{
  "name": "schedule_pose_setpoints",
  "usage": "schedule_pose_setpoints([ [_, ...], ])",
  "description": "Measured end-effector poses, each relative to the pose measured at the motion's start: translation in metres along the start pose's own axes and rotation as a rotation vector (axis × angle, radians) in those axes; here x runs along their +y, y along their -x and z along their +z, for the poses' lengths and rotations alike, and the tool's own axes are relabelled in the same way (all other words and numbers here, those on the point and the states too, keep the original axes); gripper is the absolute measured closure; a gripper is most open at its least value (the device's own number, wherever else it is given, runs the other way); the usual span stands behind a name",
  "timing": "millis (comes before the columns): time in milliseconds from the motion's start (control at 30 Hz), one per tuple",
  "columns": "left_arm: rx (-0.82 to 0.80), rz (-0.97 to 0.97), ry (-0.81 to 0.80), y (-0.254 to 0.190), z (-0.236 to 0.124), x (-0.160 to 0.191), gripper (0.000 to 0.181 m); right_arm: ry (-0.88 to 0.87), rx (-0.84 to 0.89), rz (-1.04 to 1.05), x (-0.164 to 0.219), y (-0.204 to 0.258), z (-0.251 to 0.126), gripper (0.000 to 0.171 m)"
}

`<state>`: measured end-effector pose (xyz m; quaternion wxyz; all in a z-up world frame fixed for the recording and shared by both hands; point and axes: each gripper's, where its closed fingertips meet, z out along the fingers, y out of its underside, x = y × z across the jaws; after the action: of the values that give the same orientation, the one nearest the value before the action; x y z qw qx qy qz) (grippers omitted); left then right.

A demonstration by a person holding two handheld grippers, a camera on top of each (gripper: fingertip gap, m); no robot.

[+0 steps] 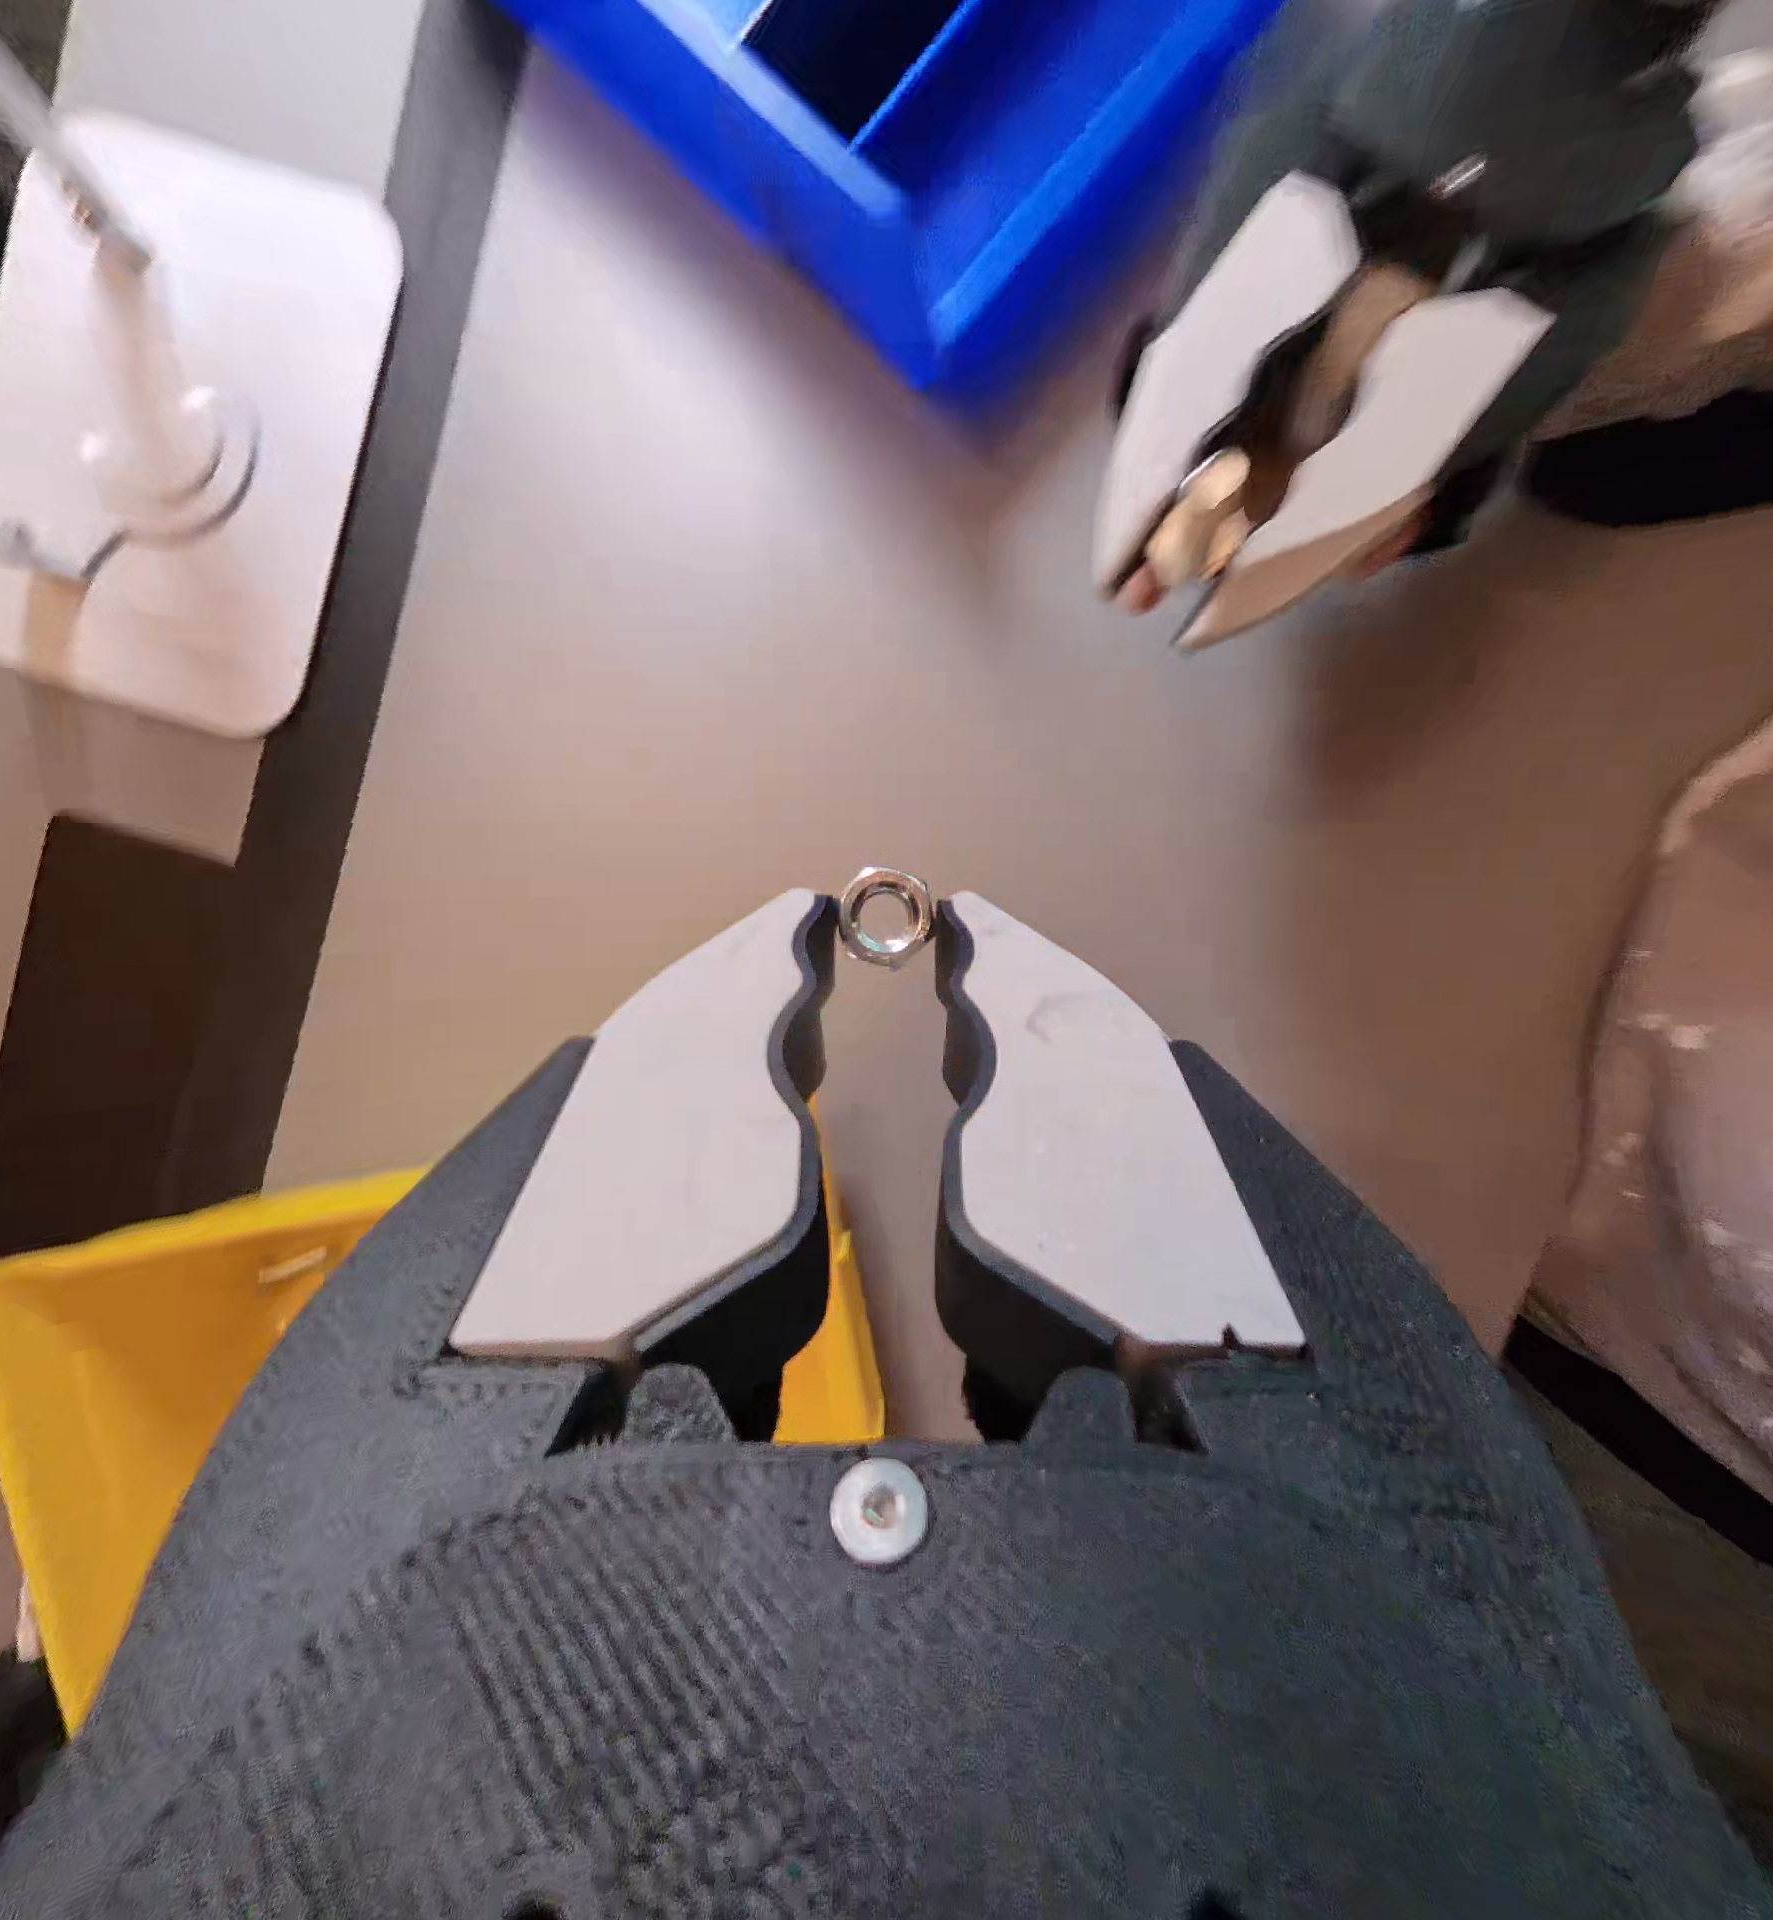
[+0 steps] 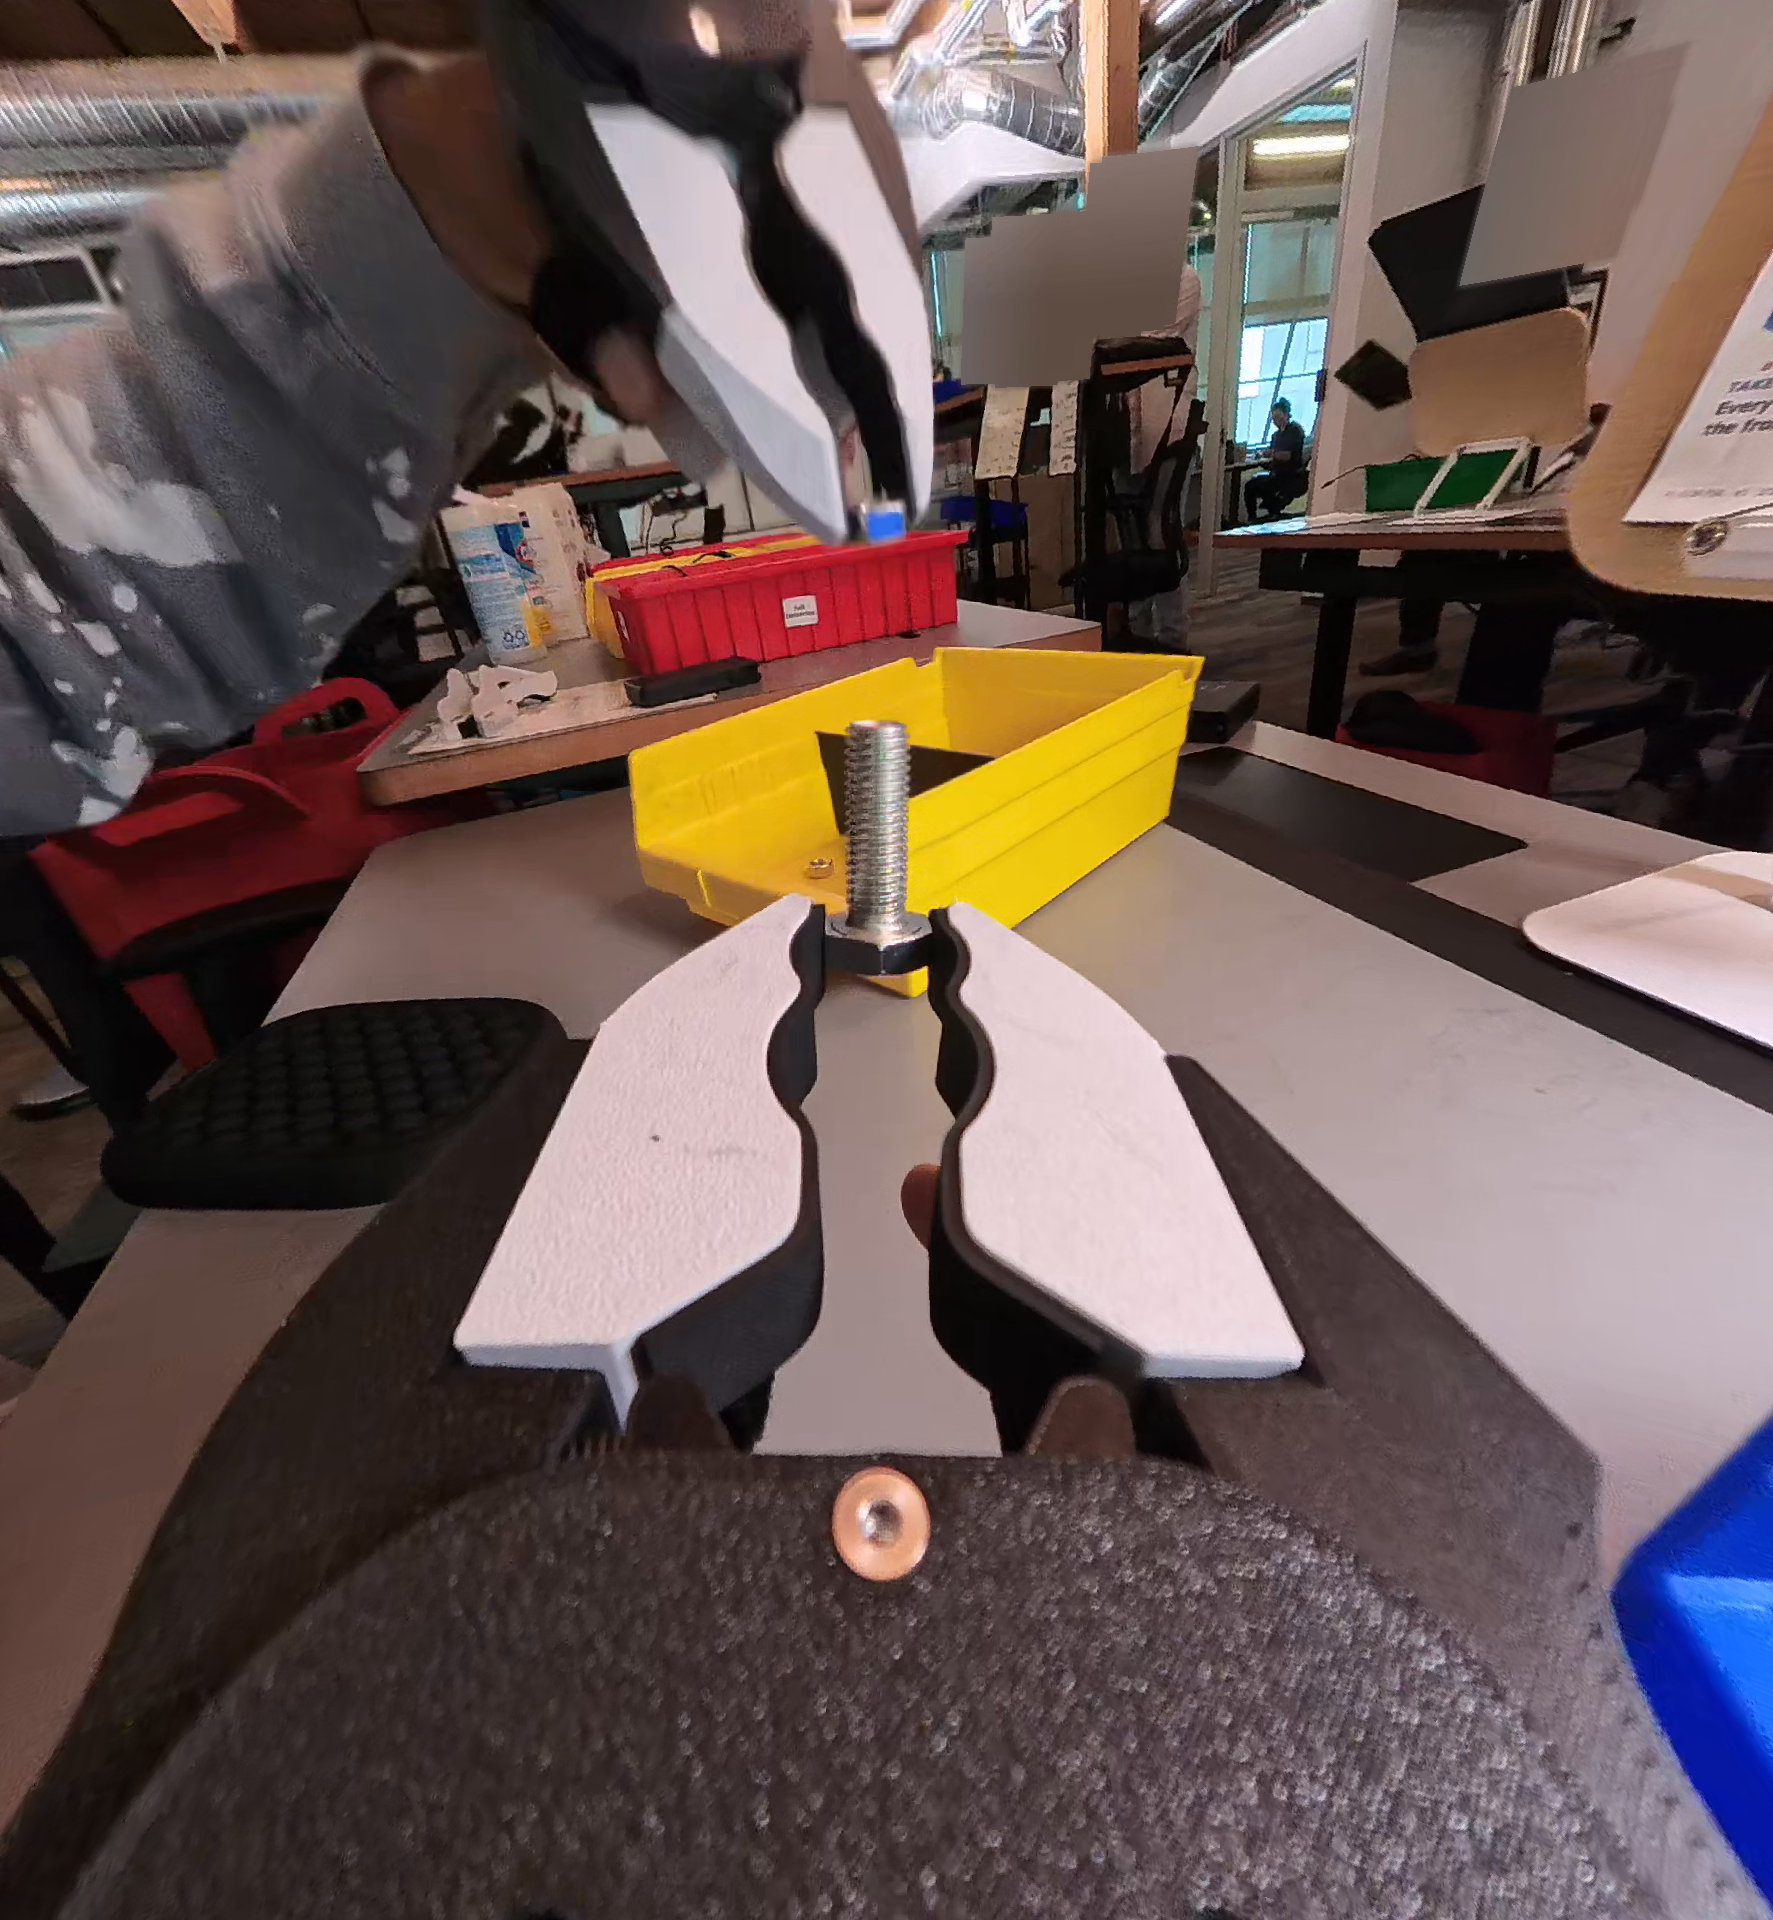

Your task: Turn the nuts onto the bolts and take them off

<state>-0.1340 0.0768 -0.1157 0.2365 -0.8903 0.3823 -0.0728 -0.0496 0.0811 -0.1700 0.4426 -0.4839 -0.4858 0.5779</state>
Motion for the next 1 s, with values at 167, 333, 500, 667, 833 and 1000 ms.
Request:
schedule_pose_setpoints([
  [167, 0.128, 0.142, 0.017, -0.059, 0.012, -0.044, 0.162, -0.002, -0.019, -0.025, 0.001, 0.015, 0.006, 0.153],
  [333, 0.162, 0.182, 0.051, -0.077, 0.027, -0.057, 0.162, -0.032, -0.012, -0.046, -0.007, 0.021, 0.005, 0.152],
  [500, 0.171, 0.184, 0.079, -0.08, 0.034, -0.058, 0.162, -0.048, -0.004, -0.05, -0.012, 0.02, 0.003, 0.153],
  [667, 0.189, 0.178, 0.08, -0.081, 0.038, -0.059, 0.162, -0.052, -0.001, -0.064, -0.013, 0.021, 0.003, 0.153],
  [833, 0.222, 0.16, 0.043, -0.08, 0.039, -0.062, 0.162, -0.062, 0.011, -0.059, -0.013, 0.018, 0.003, 0.153],
  [1000, 0.265, 0.143, -0.067, -0.083, 0.034, -0.071, 0.162, -0.124, 0.003, -0.029, -0.023, 0.019, -0.001, 0.153],
])
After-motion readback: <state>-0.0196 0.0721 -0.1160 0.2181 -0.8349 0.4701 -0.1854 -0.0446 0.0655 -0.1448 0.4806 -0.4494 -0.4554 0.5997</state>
